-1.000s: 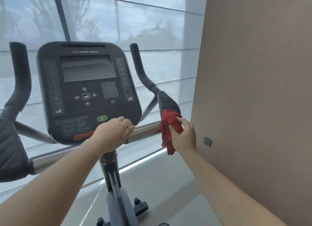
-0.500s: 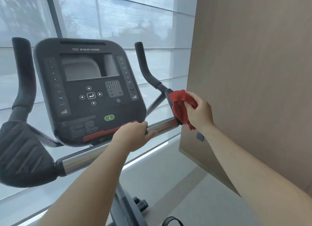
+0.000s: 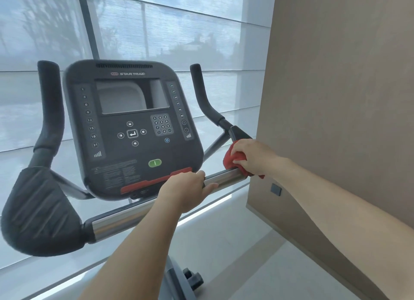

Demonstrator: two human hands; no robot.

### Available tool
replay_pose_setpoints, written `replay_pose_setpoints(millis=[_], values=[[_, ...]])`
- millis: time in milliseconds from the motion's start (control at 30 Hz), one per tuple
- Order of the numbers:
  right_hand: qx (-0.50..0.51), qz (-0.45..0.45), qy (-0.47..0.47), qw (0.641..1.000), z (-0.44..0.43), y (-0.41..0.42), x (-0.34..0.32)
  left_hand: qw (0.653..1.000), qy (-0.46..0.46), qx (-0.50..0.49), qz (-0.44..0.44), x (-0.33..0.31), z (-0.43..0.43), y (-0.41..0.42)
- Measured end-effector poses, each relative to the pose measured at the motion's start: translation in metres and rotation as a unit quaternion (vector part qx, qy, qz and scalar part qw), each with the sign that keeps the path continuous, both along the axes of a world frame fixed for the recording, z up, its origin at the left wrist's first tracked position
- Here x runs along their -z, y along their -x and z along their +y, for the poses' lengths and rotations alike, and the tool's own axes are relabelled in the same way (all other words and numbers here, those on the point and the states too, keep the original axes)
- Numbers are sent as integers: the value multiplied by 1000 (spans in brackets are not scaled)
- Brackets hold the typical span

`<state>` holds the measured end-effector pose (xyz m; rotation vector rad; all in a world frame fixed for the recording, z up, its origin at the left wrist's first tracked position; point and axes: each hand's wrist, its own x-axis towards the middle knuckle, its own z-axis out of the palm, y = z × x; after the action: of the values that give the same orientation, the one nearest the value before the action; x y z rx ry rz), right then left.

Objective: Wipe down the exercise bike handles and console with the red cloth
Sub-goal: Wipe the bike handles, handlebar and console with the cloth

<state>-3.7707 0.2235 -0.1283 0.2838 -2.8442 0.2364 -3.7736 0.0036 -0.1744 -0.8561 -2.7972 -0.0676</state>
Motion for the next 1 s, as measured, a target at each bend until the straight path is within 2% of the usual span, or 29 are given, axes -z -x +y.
replay_pose_setpoints(millis=[100,200,267,367,433,600,667,733,867,900,933,1000], values=[[7,44,65,997,3,13,-19,1000,-2,6,3,1,0,2],[2,118,82,990,1,36,-40,1000,1,7,9,-1,1,2],[6,80,51,995,2,52,-40,1000,0,6,10,-1,2,1],[17,-14,-55,998,2,65,-21,1000,-3,7,5,0,1,1],[8,-1,-89,996,3,65,-10,1000,-4,6,1,-1,1,0],[-17,13,-55,998,5,51,-9,1000,-4,9,5,-1,1,0],[-16,-14,-29,999,7,35,-9,1000,-2,9,8,0,1,0],[-5,-31,49,998,12,16,-12,1000,0,8,11,0,1,1],[58,83,226,969,32,-7,-12,1000,1,10,-4,-1,2,2],[65,88,262,959,34,-10,-6,1000,-2,9,-7,-2,1,2],[64,76,278,955,33,-15,3,1000,-4,7,-8,-2,1,1],[43,62,244,967,27,-23,27,1000,-2,3,-1,-2,1,1]])
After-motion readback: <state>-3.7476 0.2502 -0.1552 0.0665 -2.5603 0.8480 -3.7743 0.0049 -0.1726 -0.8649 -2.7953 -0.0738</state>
